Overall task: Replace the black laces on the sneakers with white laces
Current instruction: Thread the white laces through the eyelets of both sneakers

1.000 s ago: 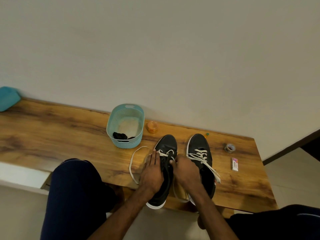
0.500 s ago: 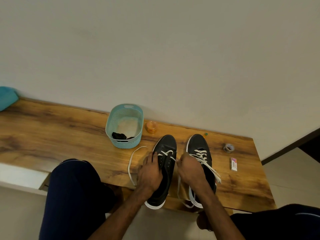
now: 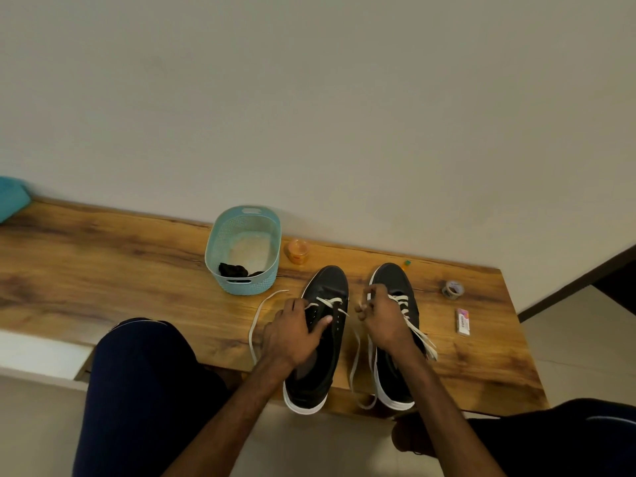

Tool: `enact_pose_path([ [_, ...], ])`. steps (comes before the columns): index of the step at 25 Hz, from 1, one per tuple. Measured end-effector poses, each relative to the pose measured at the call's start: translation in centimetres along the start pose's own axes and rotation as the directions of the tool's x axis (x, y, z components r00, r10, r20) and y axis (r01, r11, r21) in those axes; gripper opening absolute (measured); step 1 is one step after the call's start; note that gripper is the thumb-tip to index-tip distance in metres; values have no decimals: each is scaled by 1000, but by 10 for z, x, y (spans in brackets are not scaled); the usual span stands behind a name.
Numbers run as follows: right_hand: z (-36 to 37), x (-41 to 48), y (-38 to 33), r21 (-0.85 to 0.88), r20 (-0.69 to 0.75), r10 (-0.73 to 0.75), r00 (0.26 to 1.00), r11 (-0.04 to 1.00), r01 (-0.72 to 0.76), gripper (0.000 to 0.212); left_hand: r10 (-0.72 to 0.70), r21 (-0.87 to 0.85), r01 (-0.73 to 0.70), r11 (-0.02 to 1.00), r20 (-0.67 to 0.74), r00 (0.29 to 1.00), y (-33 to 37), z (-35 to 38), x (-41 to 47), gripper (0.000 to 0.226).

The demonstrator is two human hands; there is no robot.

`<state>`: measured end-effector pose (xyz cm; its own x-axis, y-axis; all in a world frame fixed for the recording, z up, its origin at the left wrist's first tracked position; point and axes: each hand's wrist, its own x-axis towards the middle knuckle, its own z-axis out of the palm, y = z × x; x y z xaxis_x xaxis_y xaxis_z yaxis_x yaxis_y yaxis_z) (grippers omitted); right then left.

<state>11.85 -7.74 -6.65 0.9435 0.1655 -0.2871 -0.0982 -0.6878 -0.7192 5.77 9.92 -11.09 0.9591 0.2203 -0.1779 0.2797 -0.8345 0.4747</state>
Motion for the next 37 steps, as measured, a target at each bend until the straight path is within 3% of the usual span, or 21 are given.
enact_pose_path([
  [2, 4, 0, -7, -134, -14, -29, 999, 991, 27, 46, -11, -79, 15, 997, 50, 999, -6, -1, 3, 73],
  [4, 7, -5, -10, -151, -37, -67, 997, 987, 61, 47, -29, -116, 27, 993, -12, 1000, -13, -3, 11, 58],
  [6, 9, -10, -10, -107, -82, -112, 990, 989, 103, 39, -67, -18, 66, 998, -108, 992, -22, -9, 25, 39],
  [8, 11, -12, -3, -84, -126, -147, 981, 987, 137, 31, -53, 158, 75, 985, -135, 989, -31, -13, 40, 39],
  [14, 7, -12, 24, -82, -172, -129, 977, 990, 116, 23, 15, 418, 6, 908, -46, 999, -43, 3, 64, 34],
  [19, 12, -13, 24, -53, -171, -131, 977, 991, 124, 19, 5, 328, 44, 944, -146, 989, -47, 11, 65, 31],
  [22, 17, -17, 16, 24, -189, -119, 975, 992, 126, 9, 4, 25, 4, 1000, -288, 957, -32, 0, 57, 16],
  [24, 25, -23, 9, 43, -120, -85, 989, 995, 91, 23, 32, -134, -81, 988, -332, 943, -11, -14, 48, 9],
  [27, 43, -30, 5, -71, -17, -90, 996, 994, 89, 46, 138, -150, -182, 972, -265, 954, 11, -29, 34, 6],
  [31, 50, -33, 4, -155, -82, -163, 983, 977, 149, 31, 151, -180, -166, 970, -95, 984, 9, -24, 26, 3],
  [37, 47, -31, 18, 60, -89, -96, 991, 993, 102, 28, 231, -94, -235, 967, -49, 972, 14, -17, 23, 4],
])
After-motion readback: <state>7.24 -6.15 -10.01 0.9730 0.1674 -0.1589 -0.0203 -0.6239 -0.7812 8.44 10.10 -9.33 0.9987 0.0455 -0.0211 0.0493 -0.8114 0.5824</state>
